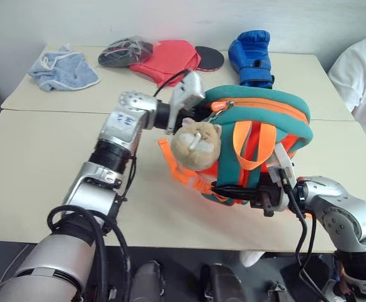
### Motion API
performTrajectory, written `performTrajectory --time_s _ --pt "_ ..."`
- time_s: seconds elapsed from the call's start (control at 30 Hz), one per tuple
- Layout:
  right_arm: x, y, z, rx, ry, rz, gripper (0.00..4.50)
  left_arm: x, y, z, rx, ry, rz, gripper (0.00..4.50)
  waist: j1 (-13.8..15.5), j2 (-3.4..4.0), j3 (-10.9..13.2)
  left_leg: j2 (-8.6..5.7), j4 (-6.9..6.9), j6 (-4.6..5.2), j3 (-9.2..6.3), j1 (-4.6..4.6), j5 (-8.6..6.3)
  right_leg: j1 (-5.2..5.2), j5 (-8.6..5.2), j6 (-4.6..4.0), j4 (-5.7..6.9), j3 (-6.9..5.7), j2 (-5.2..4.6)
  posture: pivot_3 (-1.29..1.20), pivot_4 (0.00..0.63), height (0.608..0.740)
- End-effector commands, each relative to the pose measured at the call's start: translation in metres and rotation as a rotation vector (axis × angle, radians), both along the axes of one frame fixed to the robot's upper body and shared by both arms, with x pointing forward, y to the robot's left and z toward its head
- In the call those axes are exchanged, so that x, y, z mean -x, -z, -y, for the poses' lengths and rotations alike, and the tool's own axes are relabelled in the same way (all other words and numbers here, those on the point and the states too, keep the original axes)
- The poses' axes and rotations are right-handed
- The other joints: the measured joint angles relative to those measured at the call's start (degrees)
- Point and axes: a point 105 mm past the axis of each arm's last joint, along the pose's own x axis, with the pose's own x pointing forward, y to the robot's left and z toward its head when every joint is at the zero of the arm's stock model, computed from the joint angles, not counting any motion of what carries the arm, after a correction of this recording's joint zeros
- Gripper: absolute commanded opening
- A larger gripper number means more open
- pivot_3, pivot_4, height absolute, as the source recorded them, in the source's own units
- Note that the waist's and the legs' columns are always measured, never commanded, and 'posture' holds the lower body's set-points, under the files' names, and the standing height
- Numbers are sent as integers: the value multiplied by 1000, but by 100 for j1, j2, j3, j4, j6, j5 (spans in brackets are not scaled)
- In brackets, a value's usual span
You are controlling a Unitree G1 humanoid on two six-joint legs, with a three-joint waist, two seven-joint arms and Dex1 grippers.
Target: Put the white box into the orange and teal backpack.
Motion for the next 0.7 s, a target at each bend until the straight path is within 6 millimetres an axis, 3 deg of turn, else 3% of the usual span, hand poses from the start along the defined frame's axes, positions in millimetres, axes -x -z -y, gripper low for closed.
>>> performTrajectory --time_s 0.03,0.23,0.33,0.43,0.7 --pt "1 -3 -1 -25 23 38 0 15 -29 -35 53 85 84 3844 -36 1 0 2 0 -2 0 -1 0 0 0 0 -1 0 2 0 150 740" --pt "-2 1 -1 -32 47 56 0 33 -27 -99 -77 107 119 3844 -48 2 0 -2 2 -2 2 1 0 1 0 0 0 3 3 0 150 740" --pt "-3 0 0 -40 58 59 0 49 -30 -109 -72 111 159 3844 -38 2 1 -2 2 -1 -3 -1 0 1 0 0 1 3 -1 0 150 740" --pt "-5 2 1 -33 56 56 0 67 -30 -101 -28 112 203 3844 -35 2 1 -4 9 0 -21 -13 -1 4 0 0 0 21 -15 0 150 740" --pt "-10 2 -2 -27 36 60 0 89 -14 -47 179 57 318 3844 -43 2 0 -9 15 3 -26 -8 0 14 0 0 9 27 -48 0 150 740"
